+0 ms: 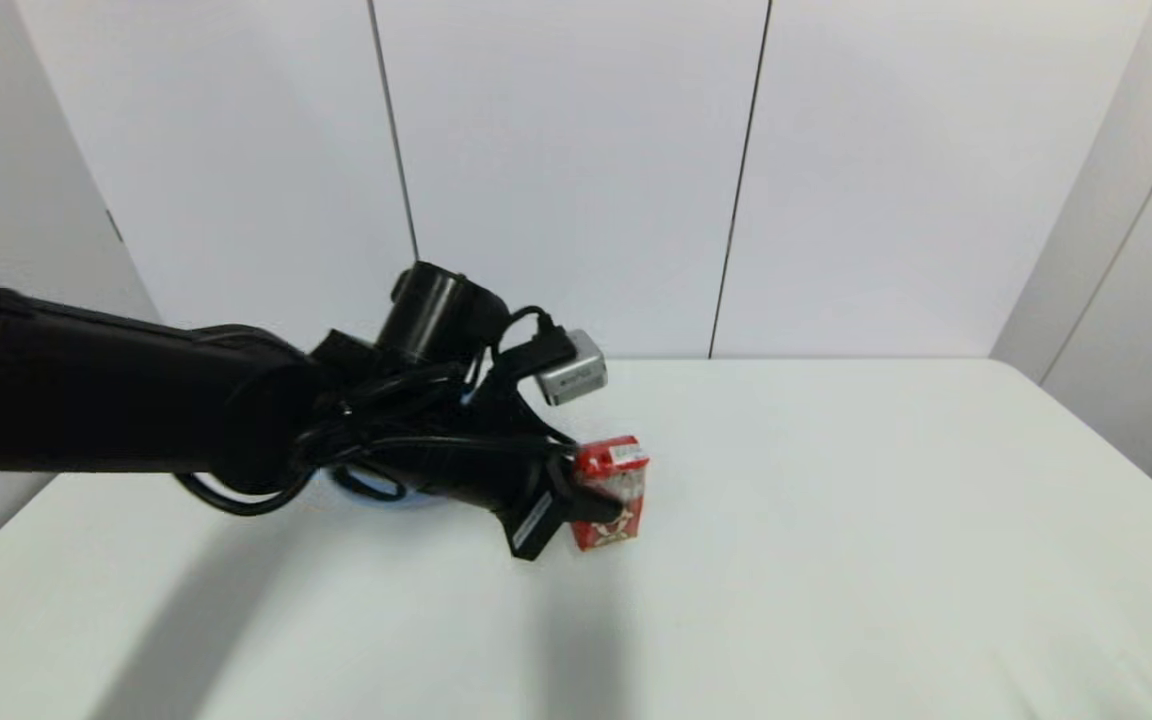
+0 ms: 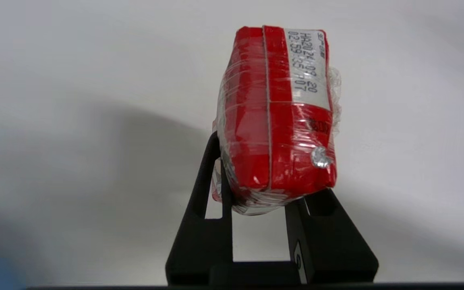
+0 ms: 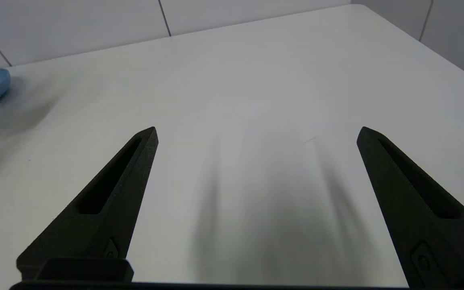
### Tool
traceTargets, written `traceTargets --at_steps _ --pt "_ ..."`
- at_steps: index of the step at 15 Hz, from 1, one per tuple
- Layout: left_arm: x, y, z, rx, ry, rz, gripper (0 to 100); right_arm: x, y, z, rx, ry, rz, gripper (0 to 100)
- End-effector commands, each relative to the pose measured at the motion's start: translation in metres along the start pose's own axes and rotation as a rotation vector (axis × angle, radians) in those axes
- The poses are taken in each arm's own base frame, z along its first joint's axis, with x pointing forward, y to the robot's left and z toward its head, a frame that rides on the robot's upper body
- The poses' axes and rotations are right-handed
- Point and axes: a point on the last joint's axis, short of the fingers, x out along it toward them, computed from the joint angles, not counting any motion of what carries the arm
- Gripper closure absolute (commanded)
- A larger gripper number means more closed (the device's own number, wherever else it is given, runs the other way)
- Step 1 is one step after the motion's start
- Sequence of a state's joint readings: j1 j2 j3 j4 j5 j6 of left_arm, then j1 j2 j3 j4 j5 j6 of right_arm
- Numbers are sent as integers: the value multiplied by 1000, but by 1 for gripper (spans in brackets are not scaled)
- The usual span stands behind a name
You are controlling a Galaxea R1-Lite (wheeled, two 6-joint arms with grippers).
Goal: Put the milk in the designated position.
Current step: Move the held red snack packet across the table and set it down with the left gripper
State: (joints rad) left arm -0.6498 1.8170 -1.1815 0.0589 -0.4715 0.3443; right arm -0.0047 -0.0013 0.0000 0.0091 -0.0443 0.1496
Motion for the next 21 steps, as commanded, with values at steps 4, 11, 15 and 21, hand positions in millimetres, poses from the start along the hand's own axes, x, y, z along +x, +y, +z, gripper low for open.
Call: traceTargets --at_steps 4,11,15,21 --pt "-101 -1 -46 -127 -200 678 100 0 0 0 1 1 0 0" --pt "-152 40 -106 -274 -181 1037 100 0 0 0 2 1 0 0" --pt "-142 73 -132 -361 -90 1060 100 0 0 0 1 1 0 0" --pt "-121 129 -151 -417 -66 976 100 0 0 0 1 1 0 0"
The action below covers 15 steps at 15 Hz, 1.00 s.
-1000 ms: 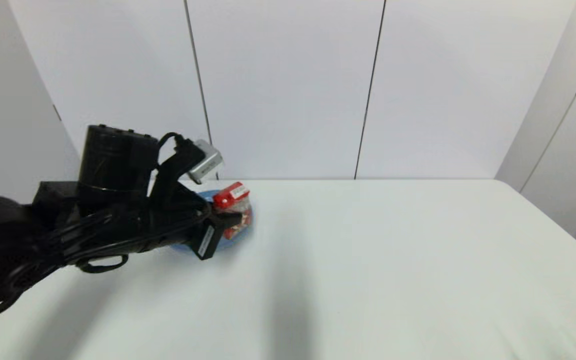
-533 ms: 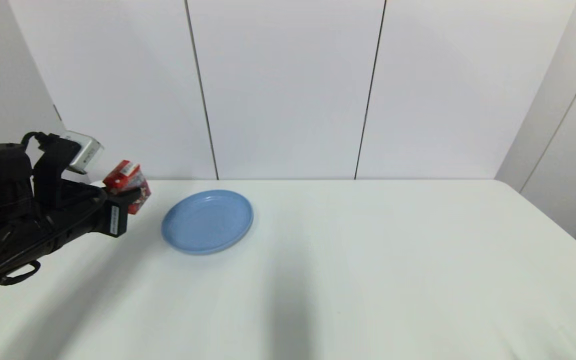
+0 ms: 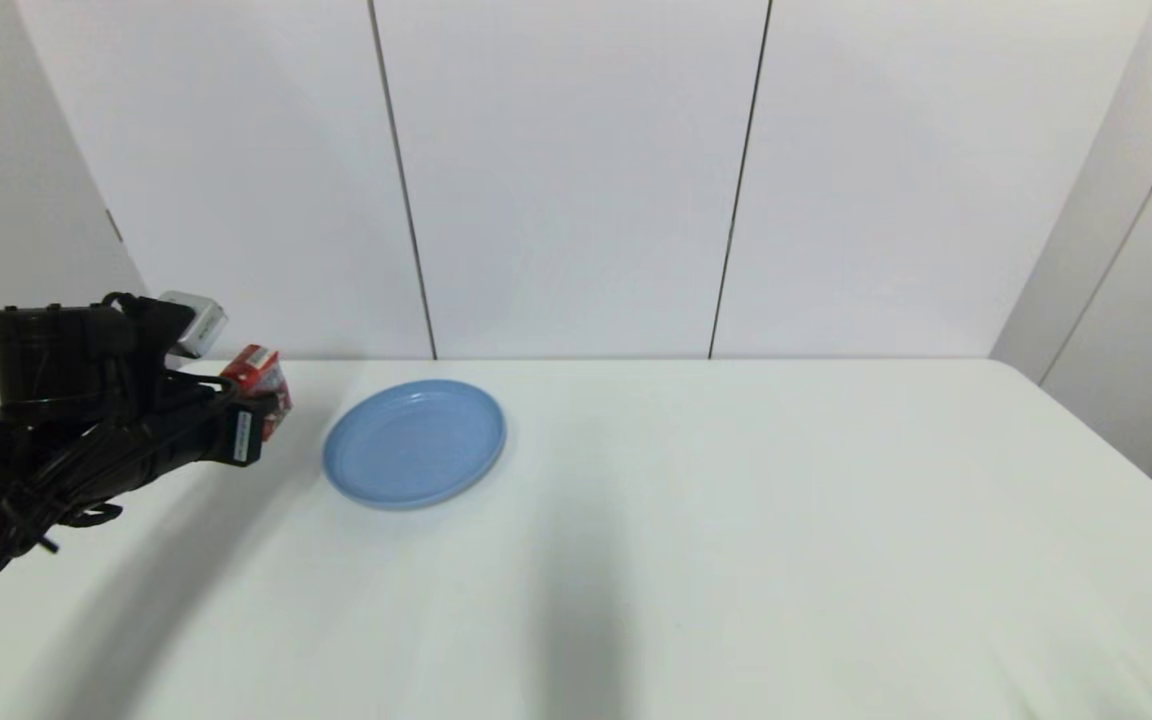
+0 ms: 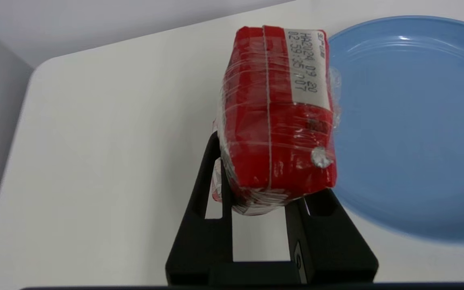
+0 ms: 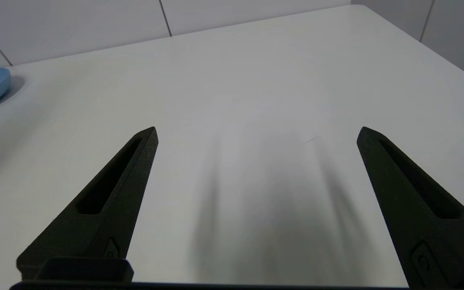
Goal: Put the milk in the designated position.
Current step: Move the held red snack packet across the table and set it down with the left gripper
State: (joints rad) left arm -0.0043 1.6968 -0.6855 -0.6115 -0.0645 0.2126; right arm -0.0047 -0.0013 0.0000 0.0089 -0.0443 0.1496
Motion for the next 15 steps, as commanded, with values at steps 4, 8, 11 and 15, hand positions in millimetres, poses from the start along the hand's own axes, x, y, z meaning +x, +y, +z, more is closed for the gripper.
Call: traceTargets --at_steps 4,8,11,15 --pt "55 22 -19 -40 79 -16 100 0 0 0 2 2 0 0" --pt "64 23 -28 -46 111 -18 100 0 0 0 1 2 0 0" --pt "67 22 -32 -46 123 -25 100 0 0 0 1 2 0 0" --pt "72 22 -30 -43 118 -27 0 0 0 0 1 2 0 0"
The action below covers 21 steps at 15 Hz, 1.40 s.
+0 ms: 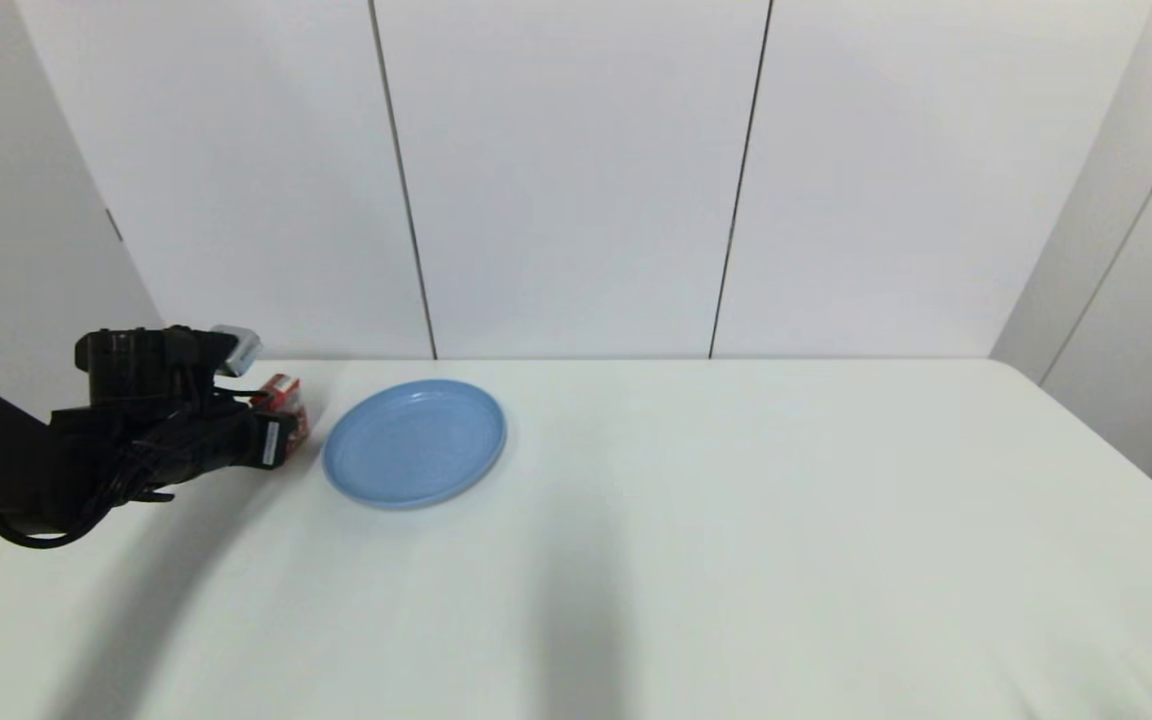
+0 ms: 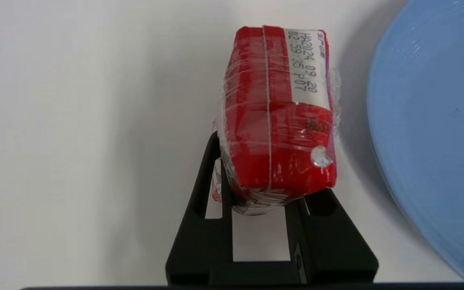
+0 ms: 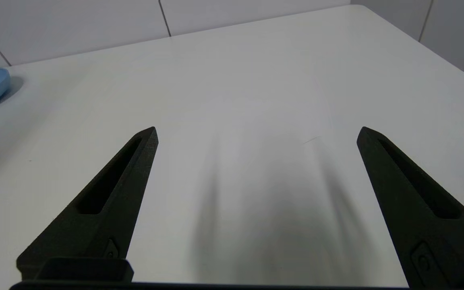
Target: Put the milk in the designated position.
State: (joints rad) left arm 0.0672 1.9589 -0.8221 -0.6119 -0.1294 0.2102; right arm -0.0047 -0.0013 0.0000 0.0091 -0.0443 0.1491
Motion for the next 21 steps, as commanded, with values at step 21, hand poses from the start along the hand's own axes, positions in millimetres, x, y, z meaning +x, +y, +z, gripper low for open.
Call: traceTargets --at_steps 21 --pt "-172 -22 13 33 -325 56 0 0 0 0 1 1 0 0"
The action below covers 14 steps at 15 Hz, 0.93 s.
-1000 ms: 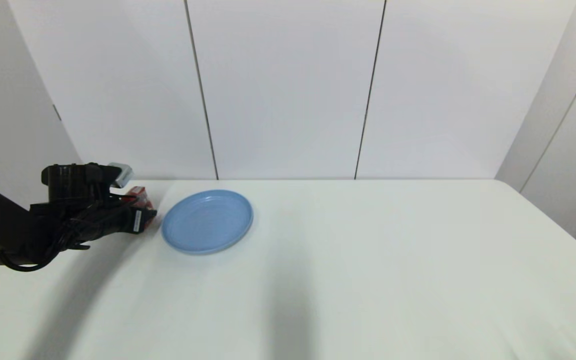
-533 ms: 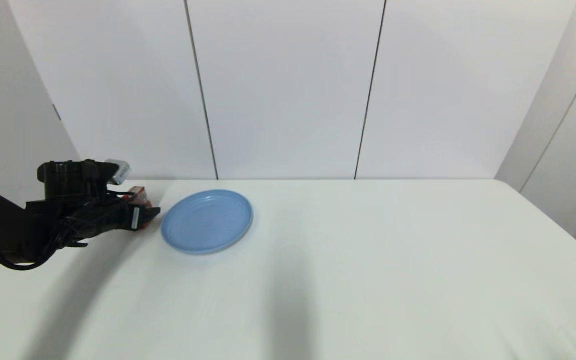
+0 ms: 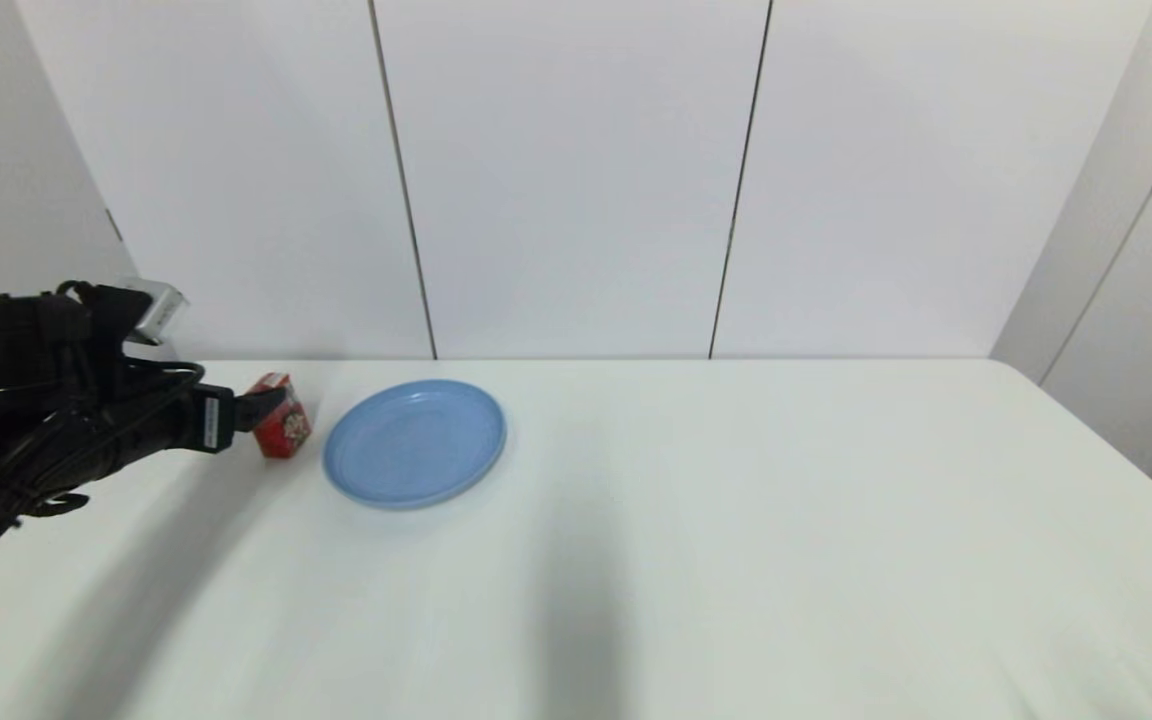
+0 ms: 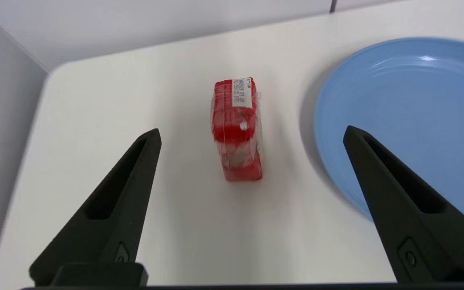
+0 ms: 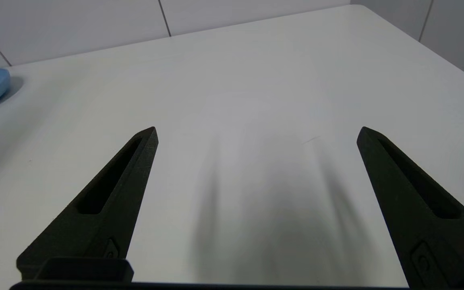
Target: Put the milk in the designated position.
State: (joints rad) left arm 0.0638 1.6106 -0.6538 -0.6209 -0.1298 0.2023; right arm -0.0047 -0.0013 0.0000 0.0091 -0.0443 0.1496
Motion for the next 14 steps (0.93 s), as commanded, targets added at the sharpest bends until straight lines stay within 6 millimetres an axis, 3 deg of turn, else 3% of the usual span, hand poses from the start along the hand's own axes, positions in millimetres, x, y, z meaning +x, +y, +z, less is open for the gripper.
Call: traceTargets --at_steps 1,5,8,12,14 --pt "-101 -15 -1 16 -179 27 0 0 0 0 2 1 0 0" --pt "-173 -31 -37 17 -272 42 0 0 0 0 1 1 0 0" --pt "-210 -43 -69 20 -271 41 0 0 0 0 2 1 0 0" --pt "-241 -56 -118 20 -241 -5 0 0 0 0 1 1 0 0" --pt "-243 -60 -140 19 -238 -6 0 0 0 0 2 1 0 0"
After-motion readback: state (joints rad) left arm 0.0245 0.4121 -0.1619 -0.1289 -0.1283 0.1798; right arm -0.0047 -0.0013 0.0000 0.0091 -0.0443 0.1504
